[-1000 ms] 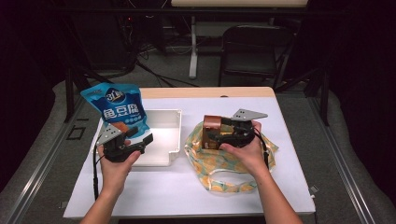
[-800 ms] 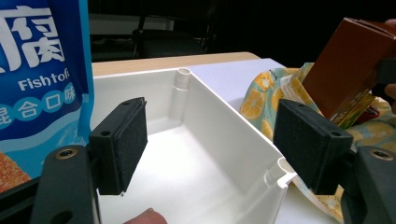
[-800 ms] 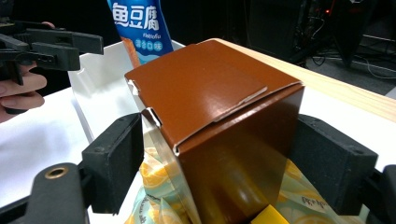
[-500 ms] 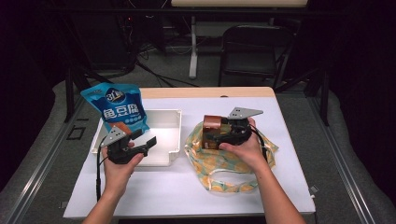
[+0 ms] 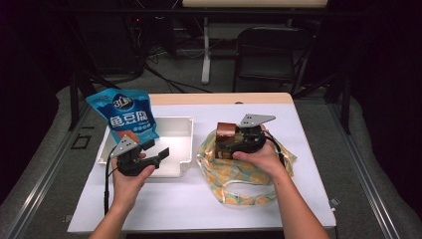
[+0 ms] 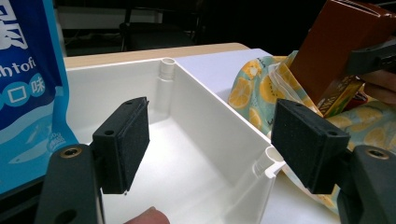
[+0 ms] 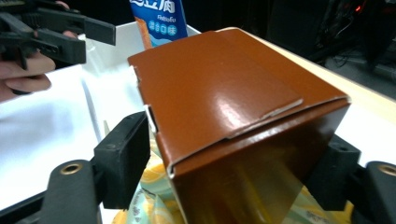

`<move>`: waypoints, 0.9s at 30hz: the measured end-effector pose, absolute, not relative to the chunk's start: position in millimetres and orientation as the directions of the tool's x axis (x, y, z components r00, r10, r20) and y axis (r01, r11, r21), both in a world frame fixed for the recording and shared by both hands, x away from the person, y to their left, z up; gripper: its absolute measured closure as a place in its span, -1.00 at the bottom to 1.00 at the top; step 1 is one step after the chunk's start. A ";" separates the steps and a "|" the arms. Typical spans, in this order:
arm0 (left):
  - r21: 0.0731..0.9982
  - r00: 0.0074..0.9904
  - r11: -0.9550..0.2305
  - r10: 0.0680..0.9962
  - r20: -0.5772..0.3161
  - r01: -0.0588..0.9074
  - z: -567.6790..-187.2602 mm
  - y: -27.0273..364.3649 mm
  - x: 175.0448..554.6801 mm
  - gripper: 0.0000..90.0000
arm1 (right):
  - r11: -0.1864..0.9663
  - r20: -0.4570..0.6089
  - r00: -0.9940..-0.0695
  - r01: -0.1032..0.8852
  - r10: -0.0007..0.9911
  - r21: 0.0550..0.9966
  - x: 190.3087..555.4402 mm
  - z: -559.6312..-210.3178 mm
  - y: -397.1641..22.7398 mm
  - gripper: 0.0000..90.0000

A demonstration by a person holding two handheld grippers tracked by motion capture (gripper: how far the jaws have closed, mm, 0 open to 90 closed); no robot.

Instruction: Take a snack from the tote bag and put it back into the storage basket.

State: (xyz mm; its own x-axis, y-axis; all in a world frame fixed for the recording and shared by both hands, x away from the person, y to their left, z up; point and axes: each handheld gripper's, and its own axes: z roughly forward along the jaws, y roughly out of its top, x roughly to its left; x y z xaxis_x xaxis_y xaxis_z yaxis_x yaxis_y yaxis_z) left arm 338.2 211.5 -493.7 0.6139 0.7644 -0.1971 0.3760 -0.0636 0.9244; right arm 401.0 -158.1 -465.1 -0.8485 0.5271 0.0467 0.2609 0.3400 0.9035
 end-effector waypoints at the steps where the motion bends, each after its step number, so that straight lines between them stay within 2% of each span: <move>1: 0.924 0.615 -0.064 0.764 -0.198 0.376 -493.8 211.4 338.2 -0.36 | 0.340 0.025 -0.853 0.235 0.522 0.911 398.5 -465.0 -159.8 -0.07; 6: 0.923 0.621 -0.065 0.757 -0.202 0.379 -494.0 209.4 337.7 -0.36 | 0.357 0.001 -0.848 0.224 0.530 0.907 394.3 -462.1 -159.6 -0.04; 27: 0.930 0.671 -0.093 0.718 -0.185 0.356 -490.4 185.8 336.0 -0.36 | 0.284 0.011 -0.834 0.200 0.552 0.938 381.3 -429.9 -169.5 -0.03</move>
